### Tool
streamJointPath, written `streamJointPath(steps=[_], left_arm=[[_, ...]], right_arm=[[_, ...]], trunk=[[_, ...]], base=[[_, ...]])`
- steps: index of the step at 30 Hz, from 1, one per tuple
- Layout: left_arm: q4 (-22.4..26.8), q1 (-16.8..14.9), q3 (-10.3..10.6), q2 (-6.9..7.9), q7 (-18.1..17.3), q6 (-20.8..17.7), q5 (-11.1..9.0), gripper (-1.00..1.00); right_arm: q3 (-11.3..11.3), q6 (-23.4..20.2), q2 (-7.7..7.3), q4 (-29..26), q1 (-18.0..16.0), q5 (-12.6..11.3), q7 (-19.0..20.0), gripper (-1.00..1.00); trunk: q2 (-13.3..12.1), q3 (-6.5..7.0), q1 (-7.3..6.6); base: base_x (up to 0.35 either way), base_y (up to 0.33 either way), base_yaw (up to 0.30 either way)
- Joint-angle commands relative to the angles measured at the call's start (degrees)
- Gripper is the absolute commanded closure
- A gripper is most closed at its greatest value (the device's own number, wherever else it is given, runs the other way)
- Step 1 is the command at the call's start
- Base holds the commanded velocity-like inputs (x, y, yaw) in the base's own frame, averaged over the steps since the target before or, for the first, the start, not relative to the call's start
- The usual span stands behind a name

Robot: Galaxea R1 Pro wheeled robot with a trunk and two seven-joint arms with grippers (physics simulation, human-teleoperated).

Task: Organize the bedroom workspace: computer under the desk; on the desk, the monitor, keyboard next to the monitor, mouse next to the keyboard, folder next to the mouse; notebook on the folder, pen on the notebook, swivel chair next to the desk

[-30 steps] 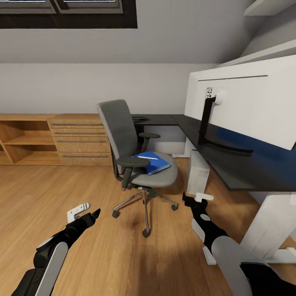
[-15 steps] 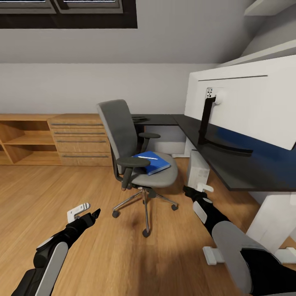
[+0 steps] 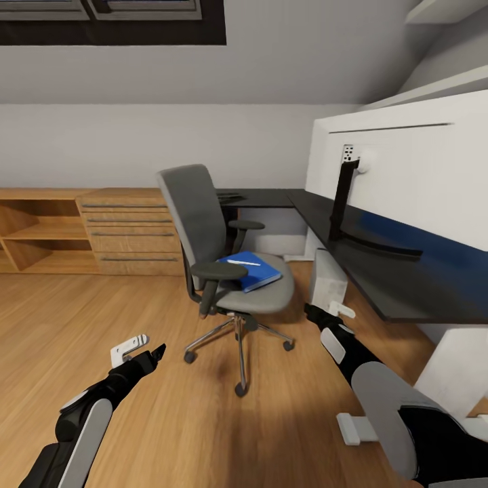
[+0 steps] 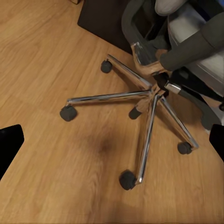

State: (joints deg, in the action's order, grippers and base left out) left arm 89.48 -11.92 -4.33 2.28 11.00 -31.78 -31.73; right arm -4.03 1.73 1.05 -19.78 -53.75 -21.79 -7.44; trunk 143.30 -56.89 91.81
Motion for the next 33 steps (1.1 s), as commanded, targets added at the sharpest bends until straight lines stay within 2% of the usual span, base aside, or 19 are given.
streamJointPath(steps=[1, 22, 27, 29, 33], left_arm=[[0.08, -0.03, 0.02, 0.01, 0.49, -0.23, -0.61, -1.00], [0.08, -0.03, 0.03, -0.02, 0.44, -0.22, -0.77, -1.00], [0.08, -0.03, -0.05, 0.00, 0.51, -0.22, -0.70, -1.00], [0.08, -0.03, -0.06, 0.00, 0.53, -0.22, -0.70, -1.00], [0.05, -0.03, -0.06, 0.00, 0.58, -0.15, -0.70, -1.00]], right_arm=[[-0.20, 0.19, 0.03, -0.03, -0.03, -0.60, 0.01, -1.00], [-0.27, 0.15, -0.24, 0.14, -0.03, -0.91, 0.05, -1.00], [-0.30, 0.14, -1.09, 0.17, -0.03, -1.04, 0.03, -1.00], [-0.33, 0.15, -1.47, 0.18, -0.03, -1.77, 0.04, -1.00], [-0.29, 0.13, -1.87, 0.23, -0.03, -5.11, 0.11, -1.00]], trunk=[[0.02, -0.06, 0.02], [0.02, -0.06, 0.02], [0.02, -0.06, 0.02], [0.02, -0.06, 0.02], [0.02, -0.06, 0.02]], base=[[0.291, 0.007, 0.000], [0.261, 0.143, 0.000], [0.054, 0.019, 0.000], [0.125, 0.005, 0.000], [0.221, 0.002, 0.000]])
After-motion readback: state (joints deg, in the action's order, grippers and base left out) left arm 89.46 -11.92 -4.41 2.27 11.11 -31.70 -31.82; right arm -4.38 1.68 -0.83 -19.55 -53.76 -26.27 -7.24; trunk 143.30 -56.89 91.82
